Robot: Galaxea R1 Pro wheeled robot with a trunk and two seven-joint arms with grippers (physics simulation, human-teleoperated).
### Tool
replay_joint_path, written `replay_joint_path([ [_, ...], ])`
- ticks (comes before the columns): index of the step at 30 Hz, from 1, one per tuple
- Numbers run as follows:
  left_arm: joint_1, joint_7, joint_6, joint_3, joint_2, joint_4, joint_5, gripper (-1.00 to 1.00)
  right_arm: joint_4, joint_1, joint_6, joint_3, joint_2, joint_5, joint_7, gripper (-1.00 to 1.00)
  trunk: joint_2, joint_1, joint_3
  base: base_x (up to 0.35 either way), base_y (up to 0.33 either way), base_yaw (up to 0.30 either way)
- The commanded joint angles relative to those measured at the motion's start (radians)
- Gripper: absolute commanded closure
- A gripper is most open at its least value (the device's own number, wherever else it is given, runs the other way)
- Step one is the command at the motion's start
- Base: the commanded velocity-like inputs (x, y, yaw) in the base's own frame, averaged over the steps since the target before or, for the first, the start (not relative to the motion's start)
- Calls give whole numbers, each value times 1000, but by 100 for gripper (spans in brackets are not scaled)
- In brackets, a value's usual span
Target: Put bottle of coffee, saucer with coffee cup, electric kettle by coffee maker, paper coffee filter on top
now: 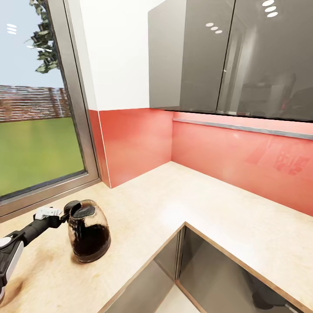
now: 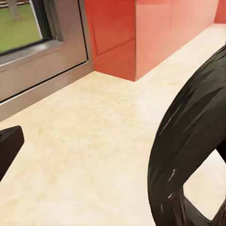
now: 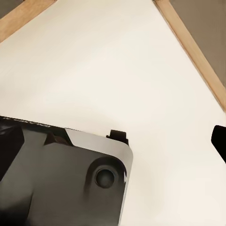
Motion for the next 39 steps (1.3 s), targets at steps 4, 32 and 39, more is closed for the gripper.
replay_joint_path([
  [4,-1,-6,1,3,-1,0,0,-100,0,-1,-2,6,-1,-11,4,-100,-2,1,-2,131,-50,0],
  [32,-1,9,9,6,-22,-10,-1,100,0,-1,-2,6,-1,-11,4,-100,-2,1,-2,6,-2,0],
  [39,-1,10,8,6,-22,-12,1,100,0,-1,-2,6,-1,-11,4,-100,-2,1,-2,0,0,0],
])
